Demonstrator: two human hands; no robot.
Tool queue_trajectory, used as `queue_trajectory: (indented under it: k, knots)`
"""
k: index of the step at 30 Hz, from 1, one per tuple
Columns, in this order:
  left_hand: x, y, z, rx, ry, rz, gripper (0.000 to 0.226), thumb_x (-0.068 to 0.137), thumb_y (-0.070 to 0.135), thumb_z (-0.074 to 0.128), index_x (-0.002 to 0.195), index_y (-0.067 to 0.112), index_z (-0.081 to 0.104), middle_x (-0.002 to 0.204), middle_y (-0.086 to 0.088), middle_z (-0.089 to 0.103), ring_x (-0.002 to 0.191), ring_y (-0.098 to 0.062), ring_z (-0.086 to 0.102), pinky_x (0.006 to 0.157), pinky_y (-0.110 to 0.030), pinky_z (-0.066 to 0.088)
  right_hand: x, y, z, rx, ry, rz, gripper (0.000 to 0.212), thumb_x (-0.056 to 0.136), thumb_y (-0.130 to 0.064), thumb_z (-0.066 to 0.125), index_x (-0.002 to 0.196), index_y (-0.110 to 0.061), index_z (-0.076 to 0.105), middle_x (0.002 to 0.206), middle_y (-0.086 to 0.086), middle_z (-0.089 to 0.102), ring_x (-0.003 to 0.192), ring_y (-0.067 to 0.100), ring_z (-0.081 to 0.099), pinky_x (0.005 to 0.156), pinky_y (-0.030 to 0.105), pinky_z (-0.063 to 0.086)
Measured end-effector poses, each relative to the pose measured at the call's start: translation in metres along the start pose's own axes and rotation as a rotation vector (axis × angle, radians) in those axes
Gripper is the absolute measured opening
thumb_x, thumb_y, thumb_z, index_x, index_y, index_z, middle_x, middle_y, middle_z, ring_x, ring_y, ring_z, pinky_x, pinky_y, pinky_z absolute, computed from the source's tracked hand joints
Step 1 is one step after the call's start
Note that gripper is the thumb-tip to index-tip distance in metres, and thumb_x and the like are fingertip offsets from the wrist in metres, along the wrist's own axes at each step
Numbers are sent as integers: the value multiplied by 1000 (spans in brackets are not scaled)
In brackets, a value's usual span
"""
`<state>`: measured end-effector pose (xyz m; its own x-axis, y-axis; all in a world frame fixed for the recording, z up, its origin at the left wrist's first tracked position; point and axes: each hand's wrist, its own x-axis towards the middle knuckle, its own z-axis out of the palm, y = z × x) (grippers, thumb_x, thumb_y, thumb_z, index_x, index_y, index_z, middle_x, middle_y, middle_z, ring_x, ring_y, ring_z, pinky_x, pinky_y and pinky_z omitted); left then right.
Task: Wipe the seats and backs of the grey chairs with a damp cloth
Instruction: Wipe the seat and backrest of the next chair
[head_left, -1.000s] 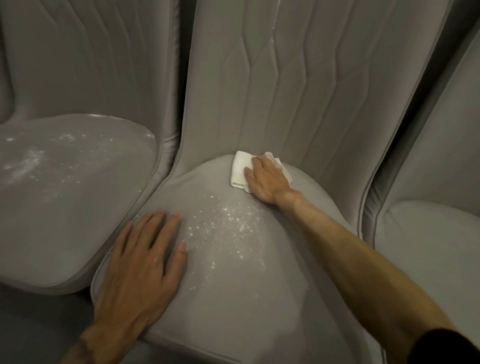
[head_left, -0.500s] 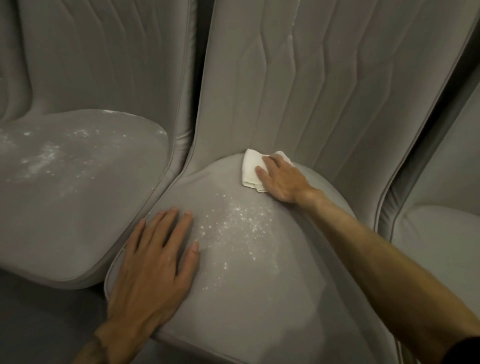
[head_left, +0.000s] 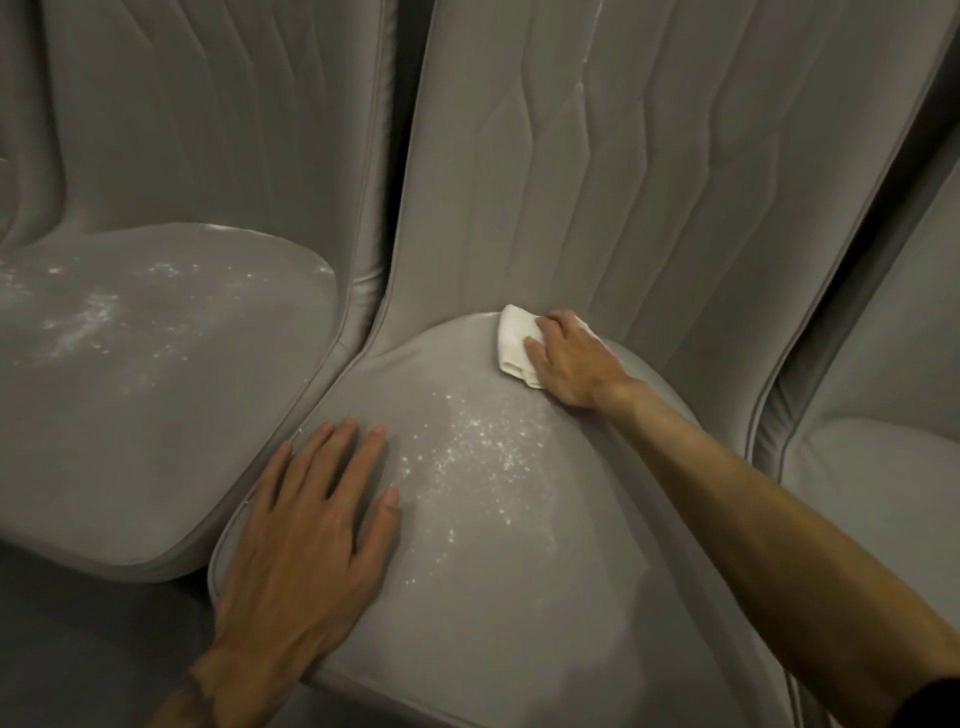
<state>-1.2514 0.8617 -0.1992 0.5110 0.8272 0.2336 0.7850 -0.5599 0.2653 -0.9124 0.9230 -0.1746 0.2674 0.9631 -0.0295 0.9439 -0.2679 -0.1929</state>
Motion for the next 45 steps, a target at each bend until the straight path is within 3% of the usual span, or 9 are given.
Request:
queue_trajectory:
  k: [4,9,16,22,28,33,36,40,45]
  knots:
    - [0,2,1,-13,6,-15,65,104,50,31,158,19,48,160,-8,49,149,-28,45,124,-56,34,12,-41,10,-15,12,83,52,109,-38,34,139,2,50,146,25,48,134,40,47,115,43,32]
    - [1,2,0,9,-5,-17,64,104,51,31,158,20,48,160,-7,49,149,-27,45,124,-55,33,16,-60,10,39,-62,-190,51,111,-36,34,145,0,45,151,20,44,141,37,41,121,42,27]
    - [1,-2,3,10,-30,-36,67,106,55,25,162,22,40,164,-5,43,153,-24,38,128,-52,27,12,-30,7,16,7,11,48,111,-32,35,140,3,49,147,23,50,136,38,46,118,42,30]
    - [0,-2,3,6,-25,-19,66,106,55,25,160,22,42,163,-6,45,152,-25,39,128,-53,27,15,-77,18,37,-10,-202,48,110,-34,36,139,1,49,146,20,50,135,36,46,118,42,30]
    - [0,-2,4,-7,-22,-27,66,106,56,24,161,22,42,163,-6,45,152,-25,40,128,-53,27,10,-34,2,17,-8,14,46,111,-29,36,137,7,51,146,25,50,137,38,44,118,44,28]
    - [1,-2,5,14,-20,-21,65,105,54,28,160,22,43,163,-5,45,152,-24,40,128,-51,26,21,-94,22,59,-30,-129,48,111,-31,34,137,6,50,144,25,50,134,39,46,117,44,31]
    - [0,-4,5,10,-14,-13,64,106,54,28,160,23,43,163,-5,46,152,-25,40,127,-52,28,13,-58,7,63,-79,-193,46,111,-31,37,144,0,46,150,19,44,139,34,43,118,37,29]
    - [0,-4,5,4,-17,-19,67,107,58,21,161,23,41,163,-5,45,153,-24,39,128,-53,28,10,-23,-5,65,-33,-29,43,112,-27,36,139,3,49,148,21,47,136,35,45,116,36,29]
    - [1,-3,6,17,-10,-17,64,106,54,27,159,22,44,161,-6,47,150,-25,42,127,-52,29,16,-89,16,138,-59,-232,39,112,-28,35,129,0,57,135,21,57,127,33,51,110,36,32]
